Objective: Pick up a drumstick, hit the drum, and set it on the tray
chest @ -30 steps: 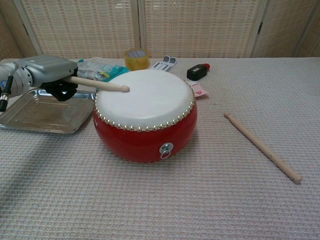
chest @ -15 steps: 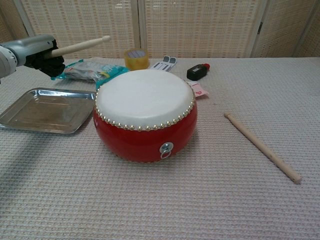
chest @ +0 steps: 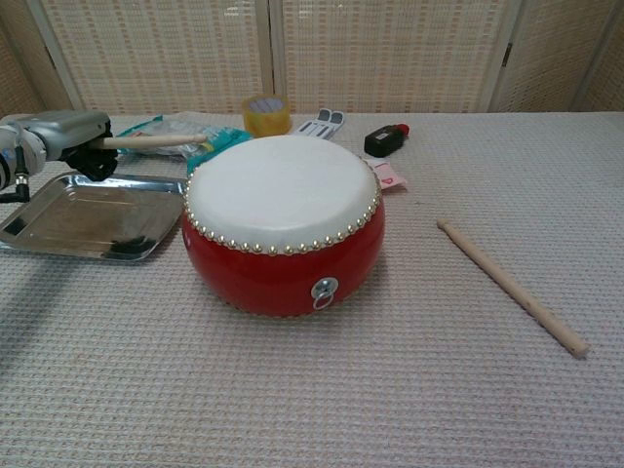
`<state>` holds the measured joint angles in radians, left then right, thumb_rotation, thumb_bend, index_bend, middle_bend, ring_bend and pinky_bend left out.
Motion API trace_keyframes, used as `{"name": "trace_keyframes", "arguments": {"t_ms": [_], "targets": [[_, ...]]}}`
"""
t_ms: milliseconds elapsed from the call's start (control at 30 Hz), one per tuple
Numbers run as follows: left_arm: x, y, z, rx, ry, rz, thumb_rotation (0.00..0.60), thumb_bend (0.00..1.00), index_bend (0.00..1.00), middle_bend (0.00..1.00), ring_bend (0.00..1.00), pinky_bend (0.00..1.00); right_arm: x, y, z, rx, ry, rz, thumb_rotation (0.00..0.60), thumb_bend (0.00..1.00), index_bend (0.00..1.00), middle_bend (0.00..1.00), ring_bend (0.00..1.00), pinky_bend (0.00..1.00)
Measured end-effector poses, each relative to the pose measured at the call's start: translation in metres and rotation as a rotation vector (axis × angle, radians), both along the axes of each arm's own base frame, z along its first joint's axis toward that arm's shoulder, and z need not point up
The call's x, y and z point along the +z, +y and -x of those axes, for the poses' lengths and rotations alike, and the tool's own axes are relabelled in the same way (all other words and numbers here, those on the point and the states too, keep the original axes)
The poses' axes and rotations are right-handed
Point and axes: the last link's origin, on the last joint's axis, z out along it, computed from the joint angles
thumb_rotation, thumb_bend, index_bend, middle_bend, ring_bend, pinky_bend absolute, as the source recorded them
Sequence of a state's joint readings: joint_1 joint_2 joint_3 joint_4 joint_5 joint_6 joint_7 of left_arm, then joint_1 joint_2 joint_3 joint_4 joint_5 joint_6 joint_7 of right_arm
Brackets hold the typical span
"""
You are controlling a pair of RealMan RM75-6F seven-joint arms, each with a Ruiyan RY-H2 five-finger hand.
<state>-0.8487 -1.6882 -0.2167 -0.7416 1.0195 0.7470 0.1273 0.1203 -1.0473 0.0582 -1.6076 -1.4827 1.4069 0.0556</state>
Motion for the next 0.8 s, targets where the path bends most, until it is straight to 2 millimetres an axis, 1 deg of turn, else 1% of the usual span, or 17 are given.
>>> {"name": "trace_keyframes", "arguments": {"t_ms": [100,267,400,500,600,700,800], "targets": [[-0.007,0.000,0.002,-0.012,0.031,0.021,0.600,0.75,1.00,1.00,0.98,1.00,0.000,0.000,0.000,-0.003,0.000,-0.001,0.600,0.18,0.00,0.08,0.00,0.00],[-0.010,0.003,0.007,-0.030,0.090,0.029,0.600,0.74,1.00,0.99,0.95,1.00,-0.001,-0.002,0.000,-0.004,-0.001,-0.002,0.600,0.18,0.00,0.08,0.00,0.00],[-0.012,0.003,0.009,-0.031,0.098,0.037,0.600,0.74,0.99,0.96,0.92,0.99,-0.001,-0.001,0.000,-0.005,-0.001,-0.002,0.600,0.18,0.00,0.08,0.00,0.00],[-0.012,0.002,0.011,-0.038,0.102,0.036,0.600,0.72,0.98,0.93,0.88,0.96,-0.001,-0.002,0.000,-0.004,-0.003,-0.003,0.600,0.18,0.00,0.08,0.00,0.00],[-0.014,-0.001,0.012,-0.034,0.094,0.042,0.600,0.70,0.90,0.83,0.78,0.90,-0.002,-0.002,-0.001,-0.001,-0.003,-0.005,0.600,0.18,0.00,0.08,0.00,0.00],[-0.015,-0.002,0.010,-0.025,0.073,0.040,0.600,0.69,0.78,0.71,0.66,0.84,-0.002,-0.002,-0.002,0.004,-0.003,-0.006,0.600,0.18,0.00,0.08,0.00,0.00],[-0.015,-0.004,0.009,-0.018,0.046,0.038,0.600,0.68,0.61,0.55,0.50,0.72,-0.002,-0.001,-0.002,0.003,-0.003,-0.002,0.600,0.18,0.00,0.08,0.00,0.00]]}}
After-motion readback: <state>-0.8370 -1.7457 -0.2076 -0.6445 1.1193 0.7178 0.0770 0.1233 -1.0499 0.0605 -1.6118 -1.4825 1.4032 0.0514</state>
